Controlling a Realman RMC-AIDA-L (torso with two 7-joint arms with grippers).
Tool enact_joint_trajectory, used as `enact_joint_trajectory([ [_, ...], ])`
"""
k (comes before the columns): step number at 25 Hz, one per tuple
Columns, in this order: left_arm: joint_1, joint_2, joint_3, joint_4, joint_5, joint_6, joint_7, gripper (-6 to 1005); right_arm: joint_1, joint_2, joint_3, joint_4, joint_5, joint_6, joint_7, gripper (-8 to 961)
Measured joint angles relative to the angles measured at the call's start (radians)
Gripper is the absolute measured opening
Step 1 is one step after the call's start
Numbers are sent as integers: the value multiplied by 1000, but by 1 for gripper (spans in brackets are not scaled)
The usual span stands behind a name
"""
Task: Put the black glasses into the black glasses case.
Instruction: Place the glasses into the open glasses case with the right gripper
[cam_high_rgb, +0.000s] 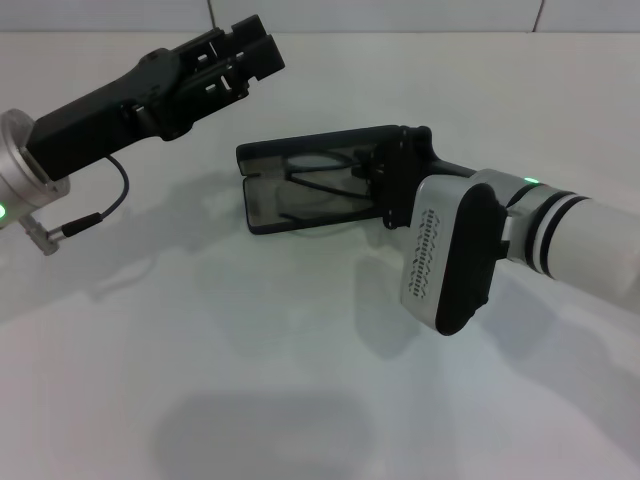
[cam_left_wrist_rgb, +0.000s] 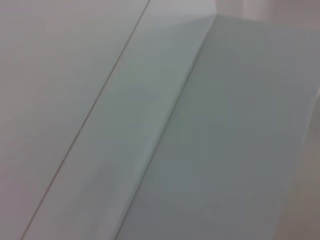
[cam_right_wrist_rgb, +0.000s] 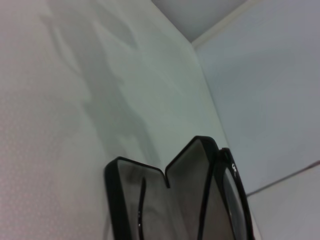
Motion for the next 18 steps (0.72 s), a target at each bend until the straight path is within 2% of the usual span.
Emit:
enact_joint_trajectory([
  [18,-3,-5,0,2,-1,-11,8,618,25,0,-27,32,7,45,3,128],
])
